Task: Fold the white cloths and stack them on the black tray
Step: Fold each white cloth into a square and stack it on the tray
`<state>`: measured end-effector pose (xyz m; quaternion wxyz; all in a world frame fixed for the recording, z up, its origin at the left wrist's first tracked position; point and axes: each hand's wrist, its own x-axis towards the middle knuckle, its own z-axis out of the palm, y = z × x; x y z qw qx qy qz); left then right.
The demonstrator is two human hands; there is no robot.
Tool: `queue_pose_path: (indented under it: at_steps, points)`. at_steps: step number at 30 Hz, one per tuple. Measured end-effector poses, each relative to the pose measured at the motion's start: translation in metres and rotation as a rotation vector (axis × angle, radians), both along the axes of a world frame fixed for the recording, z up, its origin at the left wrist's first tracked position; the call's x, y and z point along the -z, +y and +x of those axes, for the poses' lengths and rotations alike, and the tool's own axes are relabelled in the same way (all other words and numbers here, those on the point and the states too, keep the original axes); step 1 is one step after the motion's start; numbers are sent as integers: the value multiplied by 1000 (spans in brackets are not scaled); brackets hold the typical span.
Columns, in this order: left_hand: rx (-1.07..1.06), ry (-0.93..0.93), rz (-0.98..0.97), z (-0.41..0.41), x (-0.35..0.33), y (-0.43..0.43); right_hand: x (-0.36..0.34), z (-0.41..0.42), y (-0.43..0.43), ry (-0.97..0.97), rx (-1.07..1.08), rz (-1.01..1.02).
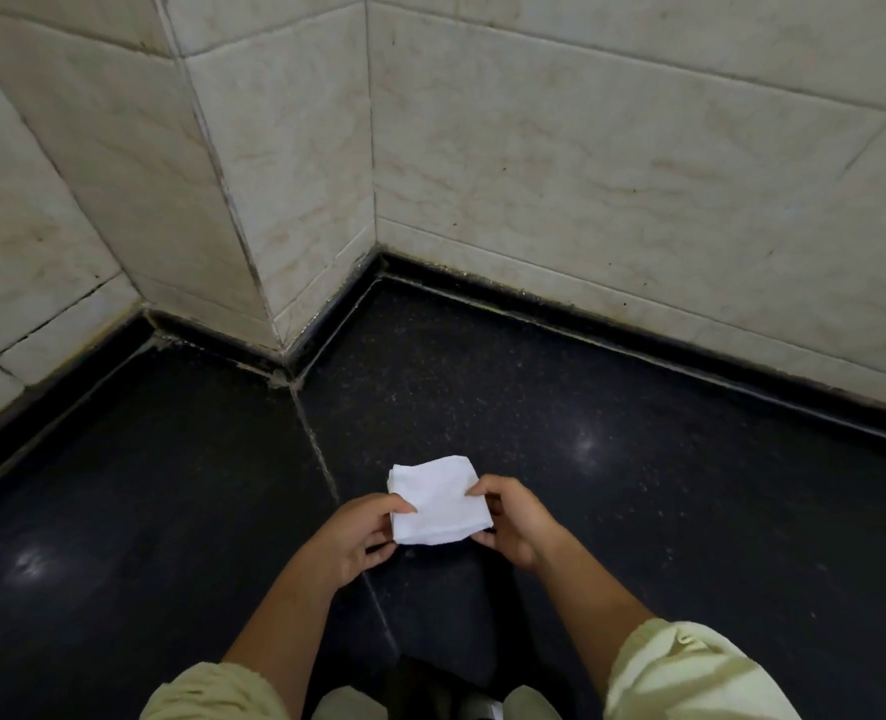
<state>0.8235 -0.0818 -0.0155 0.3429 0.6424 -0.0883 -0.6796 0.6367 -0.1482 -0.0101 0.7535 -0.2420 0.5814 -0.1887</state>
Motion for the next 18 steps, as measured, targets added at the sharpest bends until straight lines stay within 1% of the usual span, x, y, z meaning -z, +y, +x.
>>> queue_pose_path:
  at_steps: [3, 7, 13, 18]
  points:
    - [73, -20, -73, -16, -5, -10, -8, -23, 3, -52, 73, -9]
    - [202, 16, -175, -55, -18, -26, -21, -70, 13, -86, 139, -90]
    - [432, 113, -297, -130, -33, -39, -36, -159, 40, -64, 318, -163]
    - [561, 136, -333, -212, -43, -35, -50, -239, 75, -44, 438, -209]
